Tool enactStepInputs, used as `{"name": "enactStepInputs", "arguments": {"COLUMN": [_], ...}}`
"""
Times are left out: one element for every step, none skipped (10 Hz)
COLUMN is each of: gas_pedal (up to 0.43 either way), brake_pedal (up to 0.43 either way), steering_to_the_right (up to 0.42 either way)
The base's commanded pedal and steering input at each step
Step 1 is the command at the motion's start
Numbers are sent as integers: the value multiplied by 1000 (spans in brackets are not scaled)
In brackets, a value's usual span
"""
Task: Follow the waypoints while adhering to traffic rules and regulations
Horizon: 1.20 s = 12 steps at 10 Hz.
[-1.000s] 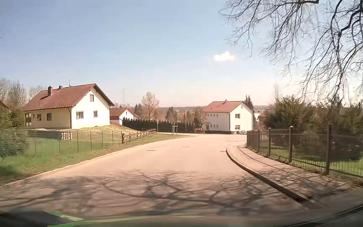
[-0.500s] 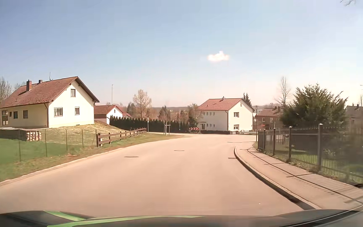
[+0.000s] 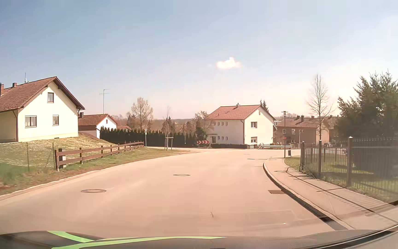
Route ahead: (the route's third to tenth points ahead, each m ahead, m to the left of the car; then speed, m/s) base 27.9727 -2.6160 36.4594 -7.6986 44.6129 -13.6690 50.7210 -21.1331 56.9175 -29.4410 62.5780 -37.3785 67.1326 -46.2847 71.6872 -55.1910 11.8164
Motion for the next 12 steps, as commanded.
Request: {"name": "enactStepInputs", "arguments": {"gas_pedal": [0,0,0,0,0,0,0,0,0,0,0,0], "brake_pedal": [116,116,116,122,134,152,165,171,177,183,183,183], "steering_to_the_right": [42,44,45,47,49,52,53,53,53,53,54,54]}}
